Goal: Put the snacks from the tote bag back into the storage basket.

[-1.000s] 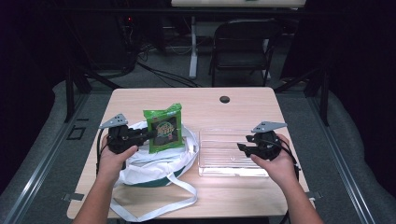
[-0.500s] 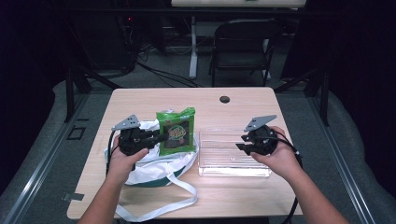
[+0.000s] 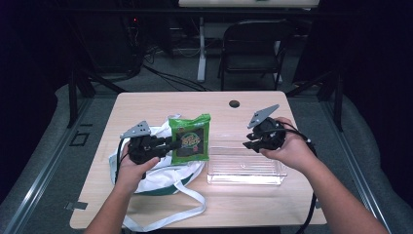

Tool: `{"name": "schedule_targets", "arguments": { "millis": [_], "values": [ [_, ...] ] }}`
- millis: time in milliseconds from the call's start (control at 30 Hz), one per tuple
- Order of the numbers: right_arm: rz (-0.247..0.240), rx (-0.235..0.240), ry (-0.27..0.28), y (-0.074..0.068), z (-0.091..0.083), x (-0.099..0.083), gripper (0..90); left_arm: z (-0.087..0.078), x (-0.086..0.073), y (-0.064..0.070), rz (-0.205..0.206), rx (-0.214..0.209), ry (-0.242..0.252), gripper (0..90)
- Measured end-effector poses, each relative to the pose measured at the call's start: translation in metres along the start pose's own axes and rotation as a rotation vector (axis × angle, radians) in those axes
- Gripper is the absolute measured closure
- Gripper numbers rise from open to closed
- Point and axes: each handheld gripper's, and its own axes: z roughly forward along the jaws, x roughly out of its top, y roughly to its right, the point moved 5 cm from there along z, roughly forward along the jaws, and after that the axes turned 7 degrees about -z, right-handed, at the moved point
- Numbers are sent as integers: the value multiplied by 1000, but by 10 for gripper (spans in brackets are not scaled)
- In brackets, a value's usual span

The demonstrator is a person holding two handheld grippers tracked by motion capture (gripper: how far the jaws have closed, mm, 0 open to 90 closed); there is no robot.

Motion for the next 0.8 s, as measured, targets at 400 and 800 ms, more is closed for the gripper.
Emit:
{"name": "schedule_targets", "arguments": {
  "millis": [400,800],
  "values": [
    [-52,77,-11,7,-14,17,650,12,-5,11,18,-32,-30,729],
    [-113,105,-19,8,-26,38,595,20,-9,17,25,-43,-48,730]
  ]
}}
